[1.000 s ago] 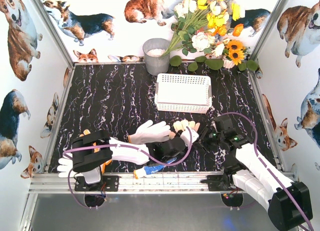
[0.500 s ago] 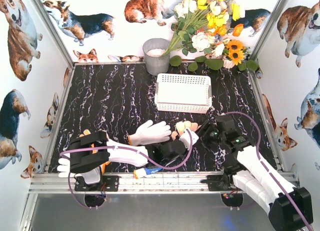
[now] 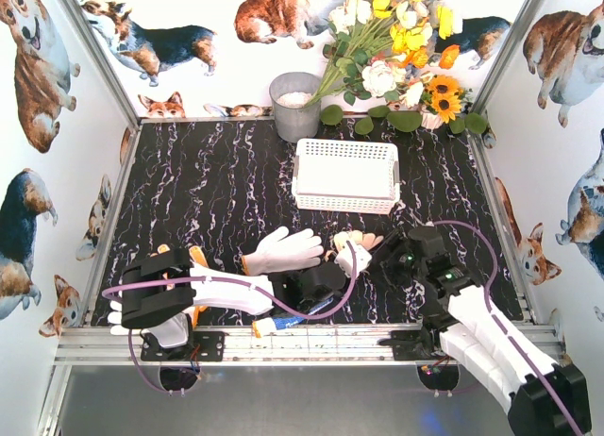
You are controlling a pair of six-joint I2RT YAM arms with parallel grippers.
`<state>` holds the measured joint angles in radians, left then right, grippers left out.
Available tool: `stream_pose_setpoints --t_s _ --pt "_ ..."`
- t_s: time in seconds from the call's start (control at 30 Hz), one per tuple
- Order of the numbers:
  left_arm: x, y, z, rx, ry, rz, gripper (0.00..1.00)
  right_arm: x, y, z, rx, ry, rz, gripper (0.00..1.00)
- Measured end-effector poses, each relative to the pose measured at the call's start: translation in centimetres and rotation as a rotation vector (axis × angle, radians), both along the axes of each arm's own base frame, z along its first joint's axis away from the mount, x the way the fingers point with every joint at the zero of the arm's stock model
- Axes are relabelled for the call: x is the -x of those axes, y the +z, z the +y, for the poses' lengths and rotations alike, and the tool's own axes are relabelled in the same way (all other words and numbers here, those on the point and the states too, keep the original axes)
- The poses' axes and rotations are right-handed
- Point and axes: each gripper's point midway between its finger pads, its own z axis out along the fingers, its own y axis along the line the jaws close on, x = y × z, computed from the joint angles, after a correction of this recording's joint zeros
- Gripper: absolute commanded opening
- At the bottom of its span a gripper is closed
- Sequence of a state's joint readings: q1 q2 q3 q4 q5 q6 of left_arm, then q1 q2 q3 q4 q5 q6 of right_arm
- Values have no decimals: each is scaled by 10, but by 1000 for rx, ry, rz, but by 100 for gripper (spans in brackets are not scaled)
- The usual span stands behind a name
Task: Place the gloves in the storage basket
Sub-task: Adjust the bin at the center of the board.
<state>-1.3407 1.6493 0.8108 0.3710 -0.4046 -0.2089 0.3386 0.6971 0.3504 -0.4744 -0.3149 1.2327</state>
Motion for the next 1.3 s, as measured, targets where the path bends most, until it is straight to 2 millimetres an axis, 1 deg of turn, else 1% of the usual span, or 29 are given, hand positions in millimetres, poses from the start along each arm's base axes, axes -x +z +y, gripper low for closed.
stream_pose_setpoints --t_s 0.1,0.27,0.6,0.8,0.97,1.0,1.1,1.3 --pt "0 4 -1 12 -3 -1 0 -2 -6 2 0 1 24 69" --pt "2 4 -2 13 -13 5 0 -7 -10 7 -11 15 37 68" --pt "7 5 -6 27 -41 23 0 -12 -19 14 -23 46 65 65" --pt "9 5 -7 28 -49 26 0 -11 -26 16 -19 63 77 65" --pt "13 5 -8 30 -63 31 0 -5 -40 14 -7 74 109 65" --pt "13 6 -9 32 -67 32 0 -4 -42 14 -6 76 116 62" --pt "16 8 -10 39 -78 34 0 0 -48 16 -9 93 138 59" --pt "19 9 -11 42 -93 40 0 0 -48 20 -22 126 131 52"
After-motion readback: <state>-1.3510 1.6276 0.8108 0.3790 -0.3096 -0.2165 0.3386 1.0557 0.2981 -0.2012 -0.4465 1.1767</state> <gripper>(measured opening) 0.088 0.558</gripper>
